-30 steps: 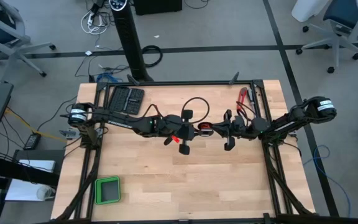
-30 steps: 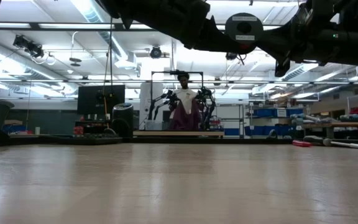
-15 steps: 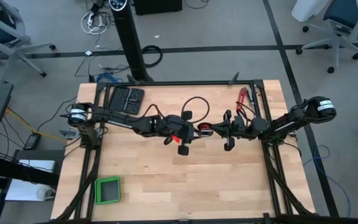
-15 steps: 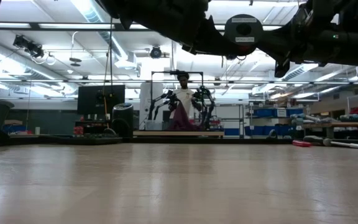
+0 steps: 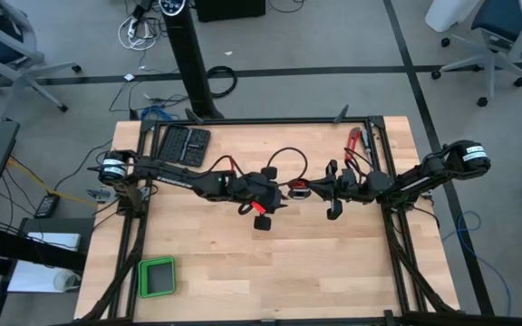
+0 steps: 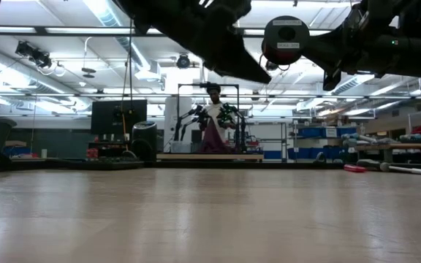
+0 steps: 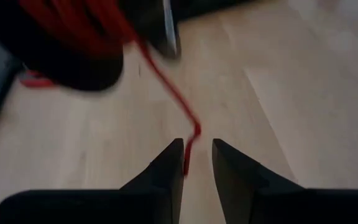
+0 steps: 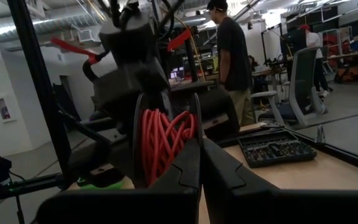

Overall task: Coil cords
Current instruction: Coil the red wire onto the black spool

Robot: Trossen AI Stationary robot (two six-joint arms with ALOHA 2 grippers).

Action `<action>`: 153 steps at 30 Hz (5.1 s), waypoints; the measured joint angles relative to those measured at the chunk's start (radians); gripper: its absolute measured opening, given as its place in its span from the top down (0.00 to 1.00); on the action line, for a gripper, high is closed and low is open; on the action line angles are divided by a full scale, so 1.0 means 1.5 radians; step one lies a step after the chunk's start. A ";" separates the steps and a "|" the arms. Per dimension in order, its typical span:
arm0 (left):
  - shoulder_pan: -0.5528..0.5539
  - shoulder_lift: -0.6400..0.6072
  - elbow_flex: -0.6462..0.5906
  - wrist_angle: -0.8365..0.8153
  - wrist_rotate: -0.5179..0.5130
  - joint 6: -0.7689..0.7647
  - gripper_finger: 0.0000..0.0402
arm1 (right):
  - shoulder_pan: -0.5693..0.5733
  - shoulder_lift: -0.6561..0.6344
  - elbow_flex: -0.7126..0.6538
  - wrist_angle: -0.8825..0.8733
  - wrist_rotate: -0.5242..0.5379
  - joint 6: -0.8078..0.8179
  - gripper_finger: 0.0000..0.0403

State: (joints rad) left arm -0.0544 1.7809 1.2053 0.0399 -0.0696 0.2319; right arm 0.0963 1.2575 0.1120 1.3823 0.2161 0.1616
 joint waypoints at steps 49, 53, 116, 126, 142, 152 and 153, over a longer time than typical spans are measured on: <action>-0.004 -0.069 0.000 0.013 -0.188 0.214 0.83 | 0.001 0.000 -0.001 -0.015 -0.001 0.002 0.99; -0.004 -0.069 0.000 0.011 -0.169 0.262 0.83 | 0.001 0.000 -0.001 -0.013 -0.001 0.003 0.99; 0.093 -0.068 0.000 0.025 0.241 -0.388 1.00 | 0.002 0.000 -0.001 -0.010 -0.042 -0.088 1.00; 0.102 -0.015 0.000 0.097 0.324 -0.480 1.00 | 0.015 0.000 0.000 -0.005 -0.042 -0.104 1.00; 0.094 -0.018 -0.001 0.115 0.306 -0.374 0.85 | 0.015 0.000 0.000 -0.002 -0.042 -0.091 1.00; 0.090 -0.019 0.000 0.082 0.371 -0.367 0.66 | 0.016 0.000 0.000 -0.006 -0.046 -0.086 1.00; 0.091 -0.022 0.000 0.077 0.388 -0.368 0.66 | 0.015 0.000 0.000 -0.008 -0.042 -0.086 1.00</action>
State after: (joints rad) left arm 0.0818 1.7483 1.2057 0.1548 0.5117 -0.3196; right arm 0.1185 1.2579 0.1116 1.3710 0.1532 0.0330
